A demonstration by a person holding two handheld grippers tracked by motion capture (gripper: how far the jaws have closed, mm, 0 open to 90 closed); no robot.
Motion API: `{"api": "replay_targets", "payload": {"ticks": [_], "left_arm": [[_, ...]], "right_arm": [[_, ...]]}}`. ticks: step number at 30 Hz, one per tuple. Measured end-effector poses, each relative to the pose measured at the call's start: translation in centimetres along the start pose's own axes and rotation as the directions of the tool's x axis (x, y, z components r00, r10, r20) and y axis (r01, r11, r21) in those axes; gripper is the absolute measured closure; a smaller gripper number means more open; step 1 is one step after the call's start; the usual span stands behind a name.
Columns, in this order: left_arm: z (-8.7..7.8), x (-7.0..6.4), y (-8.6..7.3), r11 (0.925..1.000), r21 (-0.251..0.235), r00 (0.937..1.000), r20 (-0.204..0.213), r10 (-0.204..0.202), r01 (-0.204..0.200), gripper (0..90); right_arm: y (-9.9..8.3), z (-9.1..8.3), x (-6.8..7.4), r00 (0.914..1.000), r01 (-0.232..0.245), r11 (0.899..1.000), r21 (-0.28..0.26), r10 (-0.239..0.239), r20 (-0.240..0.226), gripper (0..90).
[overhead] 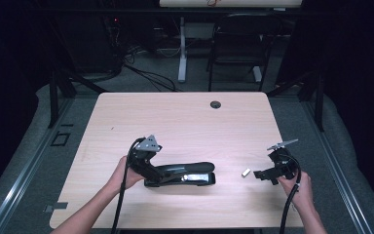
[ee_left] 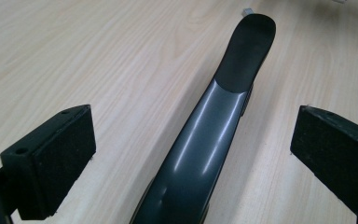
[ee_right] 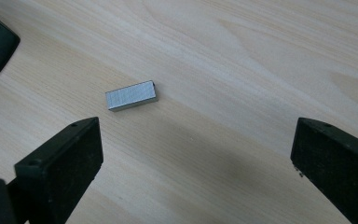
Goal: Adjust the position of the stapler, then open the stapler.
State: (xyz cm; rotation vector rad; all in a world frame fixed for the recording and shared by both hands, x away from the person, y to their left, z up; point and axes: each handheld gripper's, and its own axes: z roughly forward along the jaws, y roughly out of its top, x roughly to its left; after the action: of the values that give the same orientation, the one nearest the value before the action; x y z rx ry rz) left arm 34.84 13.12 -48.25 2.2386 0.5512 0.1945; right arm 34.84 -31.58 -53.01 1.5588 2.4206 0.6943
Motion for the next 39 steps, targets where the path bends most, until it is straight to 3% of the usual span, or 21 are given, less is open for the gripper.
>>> {"api": "replay_targets", "payload": {"ticks": [7,9,13,19,25,27,29,31,34,39], "left_arm": [[-0.8,-1.7,-0.2,0.9994,-0.013,0.9963,-0.079,-0.033,0.032,0.2],[-1.0,-2.4,-0.3,0.9995,-0.013,0.9947,-0.099,-0.028,0.027,2.8],[-1.4,-3.7,-0.2,0.9985,-0.047,0.9927,-0.115,-0.035,0.03,10.6],[-1.0,-5.0,-0.2,0.9983,-0.053,0.9935,-0.109,-0.032,0.026,16.3],[-0.7,-5.9,0.1,0.9972,-0.071,0.9931,-0.113,-0.03,0.022,28.7],[-0.7,-6.3,0.0,0.9964,-0.079,0.9927,-0.114,-0.04,0.031,33.3],[-0.6,-6.8,-0.1,0.9959,-0.084,0.9938,-0.103,-0.043,0.035,37.9],[-0.4,-7.2,-0.1,0.9967,-0.079,0.9937,-0.107,-0.031,0.023,39.8],[0.3,-7.5,-0.1,0.9969,-0.078,0.996,-0.088,-0.018,0.011,42.7],[1.6,-8.4,0.1,0.9977,-0.068,0.9977,-0.067,0.005,-0.01,49.1]], "right_arm": [[0.1,0.0,0.0,1.0,-0.003,1.0,0.0,0.003,-0.007,2.4],[0.2,0.0,0.2,0.9999,-0.003,1.0,0.0,0.003,0.011,3.9],[0.5,-0.2,0.7,1.0,0.003,1.0,-0.017,-0.003,-0.003,4.7],[1.0,-0.2,1.4,0.9998,0.021,1.0,-0.02,-0.021,0.006,10.2],[1.1,-0.6,2.4,0.9991,0.043,0.997,-0.056,-0.043,0.004,18.7],[1.1,-0.9,2.8,0.9983,0.058,0.994,-0.092,-0.058,0.009,22.6],[1.2,-1.2,3.2,0.9986,0.049,0.991,-0.126,-0.051,-0.015,24.2],[1.3,-1.2,3.5,0.998,0.049,0.991,-0.127,-0.054,-0.033,25.6],[1.3,-1.1,4.2,0.9979,0.052,0.99,-0.132,-0.056,-0.03,26.3],[1.4,-1.4,6.0,0.9945,0.06,0.986,-0.155,-0.072,-0.076,38.2]]}}
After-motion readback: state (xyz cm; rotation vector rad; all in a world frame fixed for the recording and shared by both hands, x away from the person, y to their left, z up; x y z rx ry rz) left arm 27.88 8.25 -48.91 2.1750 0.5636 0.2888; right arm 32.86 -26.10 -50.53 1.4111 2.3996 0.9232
